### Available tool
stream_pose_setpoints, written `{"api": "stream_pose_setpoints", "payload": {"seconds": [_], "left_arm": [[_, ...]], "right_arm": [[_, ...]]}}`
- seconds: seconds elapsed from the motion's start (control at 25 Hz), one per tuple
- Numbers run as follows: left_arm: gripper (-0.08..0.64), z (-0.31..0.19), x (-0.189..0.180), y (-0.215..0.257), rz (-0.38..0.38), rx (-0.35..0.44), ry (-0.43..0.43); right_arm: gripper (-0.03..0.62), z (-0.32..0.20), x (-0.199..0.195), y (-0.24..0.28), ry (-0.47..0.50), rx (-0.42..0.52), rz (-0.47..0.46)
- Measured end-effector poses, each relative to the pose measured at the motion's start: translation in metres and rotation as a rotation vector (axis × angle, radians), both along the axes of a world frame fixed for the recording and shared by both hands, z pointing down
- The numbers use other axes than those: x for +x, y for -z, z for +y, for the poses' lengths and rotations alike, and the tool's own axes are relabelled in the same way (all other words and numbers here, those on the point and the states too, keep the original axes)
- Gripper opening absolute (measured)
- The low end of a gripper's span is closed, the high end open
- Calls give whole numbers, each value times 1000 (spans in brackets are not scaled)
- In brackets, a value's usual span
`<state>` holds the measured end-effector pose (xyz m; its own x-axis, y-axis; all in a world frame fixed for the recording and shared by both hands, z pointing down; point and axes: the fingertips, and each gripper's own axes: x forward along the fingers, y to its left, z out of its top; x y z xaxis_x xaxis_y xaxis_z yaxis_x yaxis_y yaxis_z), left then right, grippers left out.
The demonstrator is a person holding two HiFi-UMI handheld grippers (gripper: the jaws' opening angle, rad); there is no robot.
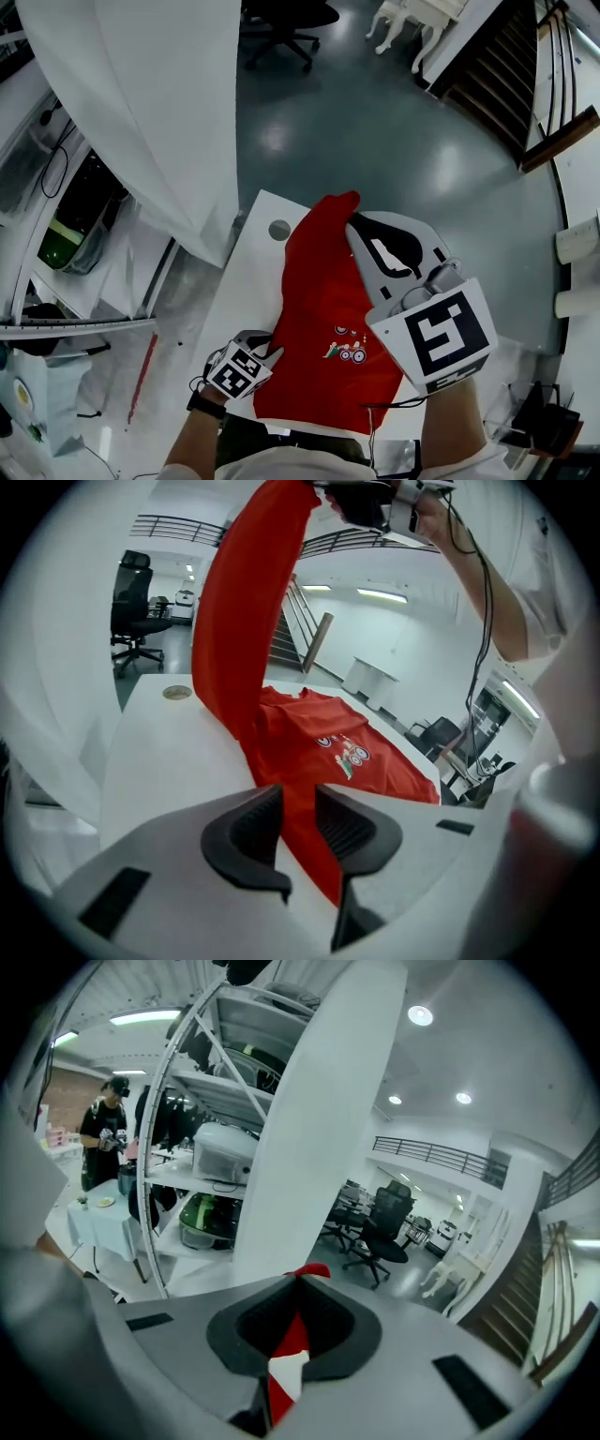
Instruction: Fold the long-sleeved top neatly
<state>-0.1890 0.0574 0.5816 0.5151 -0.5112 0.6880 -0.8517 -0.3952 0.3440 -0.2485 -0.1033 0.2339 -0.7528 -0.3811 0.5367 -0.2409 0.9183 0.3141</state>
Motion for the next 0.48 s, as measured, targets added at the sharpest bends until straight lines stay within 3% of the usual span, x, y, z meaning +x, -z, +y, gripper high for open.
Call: {"api": "stream_pose_setpoints", "payload": {"seconds": [0.2,0.48], "left_arm": [[112,3,21,-11,-3,-35,-76],[112,8,29,-28,-55,-108,-143]], "right_arm": [[18,-25,43,-15,-89,-1,-11],[18,-43,111,-49,-247,-81,29]]}}
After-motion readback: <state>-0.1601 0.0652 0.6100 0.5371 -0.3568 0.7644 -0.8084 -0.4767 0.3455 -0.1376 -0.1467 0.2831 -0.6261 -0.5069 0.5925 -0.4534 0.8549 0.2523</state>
